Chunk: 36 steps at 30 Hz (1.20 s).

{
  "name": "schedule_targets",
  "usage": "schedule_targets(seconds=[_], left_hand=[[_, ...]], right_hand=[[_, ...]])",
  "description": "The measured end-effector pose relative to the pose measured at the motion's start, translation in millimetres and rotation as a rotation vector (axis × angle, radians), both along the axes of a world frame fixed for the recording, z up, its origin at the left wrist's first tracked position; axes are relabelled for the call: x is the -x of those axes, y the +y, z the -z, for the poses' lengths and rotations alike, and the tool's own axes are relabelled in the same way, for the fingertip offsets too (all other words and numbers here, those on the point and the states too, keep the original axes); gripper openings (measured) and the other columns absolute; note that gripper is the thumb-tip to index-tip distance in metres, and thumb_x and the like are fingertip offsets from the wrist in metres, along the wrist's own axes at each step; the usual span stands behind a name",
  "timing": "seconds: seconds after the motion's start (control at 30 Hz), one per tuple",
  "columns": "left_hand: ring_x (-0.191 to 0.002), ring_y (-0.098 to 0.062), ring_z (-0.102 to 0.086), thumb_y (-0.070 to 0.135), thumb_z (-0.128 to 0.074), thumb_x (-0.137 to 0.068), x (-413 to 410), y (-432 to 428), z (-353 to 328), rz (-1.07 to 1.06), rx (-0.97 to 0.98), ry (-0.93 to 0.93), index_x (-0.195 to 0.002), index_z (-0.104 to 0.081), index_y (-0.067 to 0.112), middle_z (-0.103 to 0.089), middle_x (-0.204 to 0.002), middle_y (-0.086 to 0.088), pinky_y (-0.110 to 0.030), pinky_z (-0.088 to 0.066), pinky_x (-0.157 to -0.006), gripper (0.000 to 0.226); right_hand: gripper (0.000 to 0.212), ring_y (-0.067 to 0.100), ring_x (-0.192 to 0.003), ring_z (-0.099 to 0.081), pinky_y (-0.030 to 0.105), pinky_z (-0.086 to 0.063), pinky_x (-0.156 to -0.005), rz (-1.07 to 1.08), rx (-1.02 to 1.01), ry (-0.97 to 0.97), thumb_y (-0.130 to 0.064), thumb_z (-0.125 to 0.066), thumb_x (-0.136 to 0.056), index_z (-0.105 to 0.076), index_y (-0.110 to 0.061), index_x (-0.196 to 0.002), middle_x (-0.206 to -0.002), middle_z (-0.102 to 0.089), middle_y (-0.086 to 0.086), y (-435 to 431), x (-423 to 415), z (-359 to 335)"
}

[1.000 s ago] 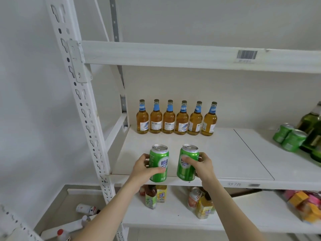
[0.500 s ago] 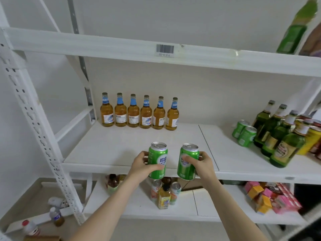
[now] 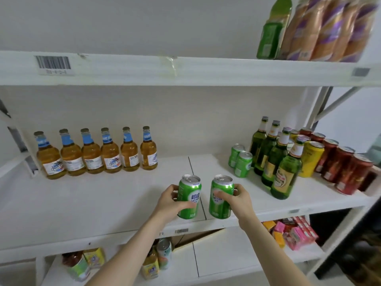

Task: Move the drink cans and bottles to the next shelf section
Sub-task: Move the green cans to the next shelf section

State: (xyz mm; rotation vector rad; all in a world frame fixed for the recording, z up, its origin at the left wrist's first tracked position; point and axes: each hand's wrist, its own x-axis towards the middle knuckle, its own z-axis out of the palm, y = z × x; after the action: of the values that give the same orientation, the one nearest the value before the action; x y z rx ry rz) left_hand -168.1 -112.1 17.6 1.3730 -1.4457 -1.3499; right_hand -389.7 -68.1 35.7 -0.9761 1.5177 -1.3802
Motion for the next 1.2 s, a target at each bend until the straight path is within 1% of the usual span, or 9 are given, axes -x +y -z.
schedule_targets(seconds=[0.17, 0.27, 0.53, 0.6, 0.67, 0.83, 1.0, 1.13, 1.2], left_hand=[[-0.096, -0.014, -0.067, 0.024, -0.092, -0.059, 73.7, -19.5, 2.4, 0.018, 0.004, -0.011, -0.105, -0.059, 0.024, -0.072, -0.105, 0.003, -0.028, -0.053, -0.071, 0.057], [-0.092, -0.015, -0.069, 0.020, -0.093, -0.058, 118.3, -22.4, 5.5, -0.002, 0.011, -0.006, -0.104, -0.060, 0.021, -0.073, -0.102, 0.001, -0.027, -0.055, -0.069, 0.056], [-0.088, -0.014, -0.071, 0.024, -0.094, -0.051, 198.9, -9.1, 18.2, -0.101, -0.005, 0.016, -0.099, -0.061, 0.023, -0.075, -0.096, 0.003, -0.022, -0.053, -0.062, 0.058], [-0.089, -0.014, -0.072, 0.025, -0.094, -0.049, 206.9, -7.1, 20.0, -0.124, -0.011, 0.019, -0.099, -0.061, 0.022, -0.075, -0.095, 0.004, -0.021, -0.054, -0.061, 0.060], [-0.091, -0.016, -0.072, 0.026, -0.093, -0.046, 211.5, -8.9, 21.2, -0.142, -0.016, 0.022, -0.101, -0.062, 0.021, -0.075, -0.097, 0.003, -0.026, -0.057, -0.068, 0.063], [-0.094, -0.018, -0.072, 0.025, -0.092, -0.043, 215.2, -26.6, 24.8, -0.159, -0.019, 0.019, -0.104, -0.062, 0.019, -0.075, -0.101, 0.000, -0.040, -0.061, -0.079, 0.068], [-0.093, -0.018, -0.072, 0.028, -0.092, -0.038, 214.6, -49.2, 31.9, -0.158, -0.008, 0.003, -0.102, -0.061, 0.017, -0.076, -0.098, -0.001, -0.042, -0.061, -0.079, 0.071], [-0.094, -0.022, -0.072, 0.023, -0.091, -0.040, 215.3, -66.8, 40.5, -0.163, -0.002, 0.012, -0.100, -0.059, 0.015, -0.076, -0.095, -0.004, -0.042, -0.059, -0.081, 0.068], [-0.095, -0.023, -0.072, 0.017, -0.090, -0.043, 215.9, -74.3, 44.8, -0.159, -0.005, 0.028, -0.102, -0.059, 0.014, -0.076, -0.096, -0.004, -0.040, -0.059, -0.081, 0.067]], right_hand=[[0.046, 0.020, -0.092, -0.068, 0.031, -0.052, -0.071, 0.024, 0.004, -0.011, -0.019, -0.089, -0.067, -0.061, -0.021, -0.103, -0.101, -0.071, 0.002, -12.6, 70.6, 5.2], [0.045, 0.021, -0.090, -0.070, 0.033, -0.053, -0.070, 0.025, -0.002, -0.015, -0.016, -0.089, -0.067, -0.061, -0.016, -0.101, -0.100, -0.071, 0.006, -17.3, 111.8, 8.3], [0.046, 0.014, -0.088, -0.069, 0.028, -0.053, -0.069, -0.066, 0.008, -0.049, -0.014, -0.089, -0.067, -0.062, -0.018, -0.105, -0.099, -0.071, -0.002, -25.6, 193.4, 12.2], [0.049, 0.016, -0.092, -0.069, 0.031, -0.054, -0.074, -0.094, 0.007, -0.061, -0.013, -0.088, -0.068, -0.061, -0.017, -0.109, -0.102, -0.072, -0.001, -30.4, 202.0, 15.8], [0.051, 0.017, -0.094, -0.069, 0.032, -0.054, -0.077, -0.112, 0.004, -0.073, -0.013, -0.088, -0.068, -0.060, -0.015, -0.111, -0.103, -0.071, 0.000, -37.5, 205.5, 20.6], [0.050, 0.017, -0.094, -0.067, 0.029, -0.051, -0.075, -0.123, 0.018, -0.050, -0.014, -0.090, -0.067, -0.060, -0.012, -0.107, -0.102, -0.069, 0.002, -63.6, 204.2, 32.4], [0.054, 0.013, -0.095, -0.067, 0.020, -0.048, -0.071, -0.115, 0.043, -0.045, -0.015, -0.090, -0.067, -0.060, -0.013, -0.112, -0.102, -0.071, -0.002, -92.5, 201.2, 44.8], [0.056, 0.004, -0.093, -0.065, 0.017, -0.045, -0.071, -0.110, 0.060, -0.023, -0.022, -0.091, -0.066, -0.058, -0.022, -0.110, -0.104, -0.071, -0.007, -115.6, 199.6, 53.1], [0.061, 0.006, -0.097, -0.064, 0.020, -0.046, -0.076, -0.110, 0.062, -0.008, -0.024, -0.092, -0.065, -0.055, -0.023, -0.113, -0.107, -0.069, -0.007, -125.8, 198.2, 58.4]])
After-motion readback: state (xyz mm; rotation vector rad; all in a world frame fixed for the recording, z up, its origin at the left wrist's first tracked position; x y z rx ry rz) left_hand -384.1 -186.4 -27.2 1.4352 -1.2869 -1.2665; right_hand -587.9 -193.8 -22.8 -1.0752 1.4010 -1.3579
